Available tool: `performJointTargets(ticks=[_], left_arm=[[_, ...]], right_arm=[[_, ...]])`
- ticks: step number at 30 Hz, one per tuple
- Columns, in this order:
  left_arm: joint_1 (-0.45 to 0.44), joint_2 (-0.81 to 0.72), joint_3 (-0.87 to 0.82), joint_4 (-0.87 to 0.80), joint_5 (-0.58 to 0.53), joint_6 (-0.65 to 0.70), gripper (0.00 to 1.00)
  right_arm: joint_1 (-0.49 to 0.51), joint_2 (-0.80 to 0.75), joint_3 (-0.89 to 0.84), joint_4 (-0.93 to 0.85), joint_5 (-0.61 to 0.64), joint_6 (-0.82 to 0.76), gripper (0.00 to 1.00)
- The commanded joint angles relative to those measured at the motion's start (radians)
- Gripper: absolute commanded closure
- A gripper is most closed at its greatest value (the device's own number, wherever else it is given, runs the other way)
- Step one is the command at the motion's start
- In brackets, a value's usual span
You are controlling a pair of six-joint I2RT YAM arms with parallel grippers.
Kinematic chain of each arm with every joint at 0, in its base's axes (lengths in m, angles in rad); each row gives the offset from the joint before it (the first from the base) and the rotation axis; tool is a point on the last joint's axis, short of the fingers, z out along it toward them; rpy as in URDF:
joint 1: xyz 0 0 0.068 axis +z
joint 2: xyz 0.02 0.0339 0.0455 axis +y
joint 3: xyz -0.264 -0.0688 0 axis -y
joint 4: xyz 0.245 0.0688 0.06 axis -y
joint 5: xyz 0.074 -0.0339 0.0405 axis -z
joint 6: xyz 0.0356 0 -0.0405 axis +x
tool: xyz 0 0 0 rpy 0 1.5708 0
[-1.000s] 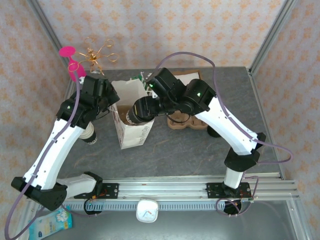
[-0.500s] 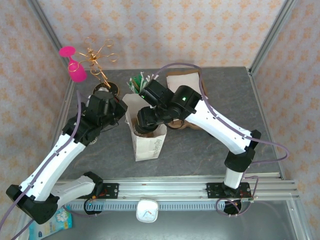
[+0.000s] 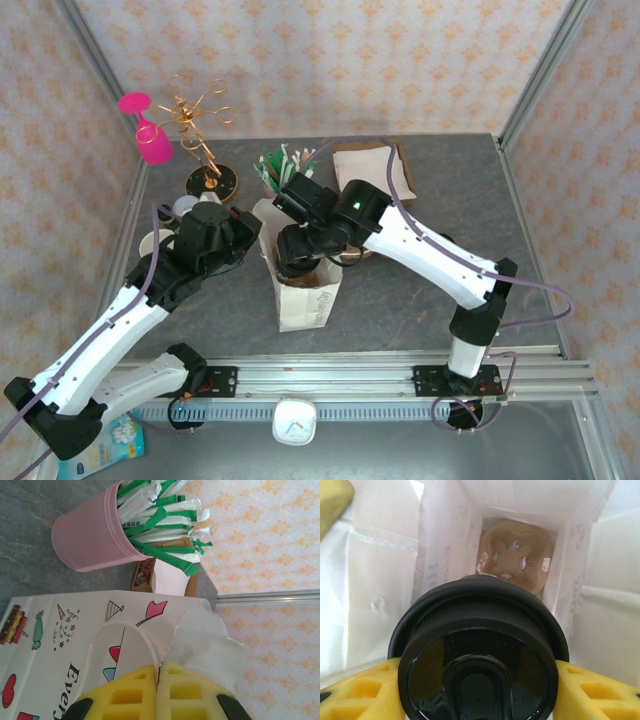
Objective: Pack the takeout coffee
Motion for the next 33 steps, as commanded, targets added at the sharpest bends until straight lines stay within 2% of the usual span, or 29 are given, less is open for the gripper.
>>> performJointTargets(ticks=[1,9,15,20,25,30,33], left_arm=[[-0.005,-0.024,-0.020,0.046,-0.048,-0.010,1.00],[-0.010,-0.034,-0.018,0.018,-0.078,0.012,1.00],[-0.021,-0.078,-0.095,0.075,-0.082,-0.036,1.00],[-0.026,-0.082,-0.074,0.062,-0.096,-0.007,1.00],[-0.038,-0.101,-0.153,0.126,-0.057,-0.030,1.00],[-0.044,-0.114,-0.147,0.101,-0.085,0.002,1.00],[-0.044,-0.108,-0.146,0.097,-0.088,0.020,0.96]], right_arm=[[0.028,0.025,-0.005,-0.009,0.023,0.024,0.48],[0.047,0.019,-0.038,-0.009,0.021,0.076,0.50],[0.052,0.021,-0.088,-0.009,0.014,0.111,0.51],[0.053,0.036,-0.117,-0.009,0.001,0.130,0.52],[0.055,0.073,-0.110,-0.009,-0.011,0.140,0.53],[0.054,0.091,-0.137,-0.009,-0.008,0.149,0.53],[0.054,0.098,-0.134,-0.011,-0.018,0.153,0.54]])
